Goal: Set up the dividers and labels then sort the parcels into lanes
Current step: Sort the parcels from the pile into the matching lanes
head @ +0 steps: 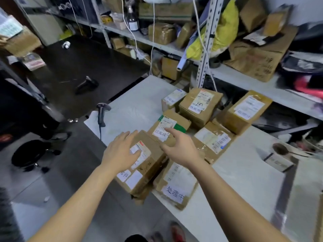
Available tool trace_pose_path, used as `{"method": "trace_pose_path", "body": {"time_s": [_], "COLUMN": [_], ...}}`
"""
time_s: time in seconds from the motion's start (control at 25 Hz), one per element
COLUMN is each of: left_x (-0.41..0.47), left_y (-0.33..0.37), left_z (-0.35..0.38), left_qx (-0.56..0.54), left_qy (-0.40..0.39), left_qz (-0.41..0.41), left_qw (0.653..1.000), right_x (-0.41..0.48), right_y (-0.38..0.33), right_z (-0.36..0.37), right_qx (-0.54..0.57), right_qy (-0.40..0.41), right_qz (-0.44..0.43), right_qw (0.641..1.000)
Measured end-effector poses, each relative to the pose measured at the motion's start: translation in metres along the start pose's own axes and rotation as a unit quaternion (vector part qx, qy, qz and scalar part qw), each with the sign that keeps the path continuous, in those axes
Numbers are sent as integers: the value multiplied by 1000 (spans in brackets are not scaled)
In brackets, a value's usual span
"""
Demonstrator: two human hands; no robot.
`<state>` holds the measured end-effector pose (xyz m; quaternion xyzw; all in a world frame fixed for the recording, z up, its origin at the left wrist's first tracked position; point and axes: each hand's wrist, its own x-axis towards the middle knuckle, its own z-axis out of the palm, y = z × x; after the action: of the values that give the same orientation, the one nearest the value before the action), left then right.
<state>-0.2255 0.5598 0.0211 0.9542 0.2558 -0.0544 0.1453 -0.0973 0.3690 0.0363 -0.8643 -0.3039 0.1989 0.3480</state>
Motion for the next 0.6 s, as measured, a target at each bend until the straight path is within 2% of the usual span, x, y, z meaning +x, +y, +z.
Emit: {"method": "trace_pose_path", "body": {"time_s": [0.2, 0.36, 0.48, 0.6], "left_x": [43, 63, 69, 66], "left_y": [-47, -79, -98, -107], "left_z": [20, 39, 51, 60], "left_qx": [-55, -150, -222, -279], "left_qy": [-76, -154, -192, -227], "left_qz": [3, 37, 50, 56], "left_qw": [996, 976, 955, 931], "right_x": [17, 15, 12, 1], "right_y": [-3, -17, -26, -34], "right_z": [46, 82, 110, 135], "right_qx": [0, -17, -5, 46], "right_qy": [-13, 22, 85, 141], "right_qz": [80, 143, 193, 273], "right_qw": [997, 989, 978, 951]}}
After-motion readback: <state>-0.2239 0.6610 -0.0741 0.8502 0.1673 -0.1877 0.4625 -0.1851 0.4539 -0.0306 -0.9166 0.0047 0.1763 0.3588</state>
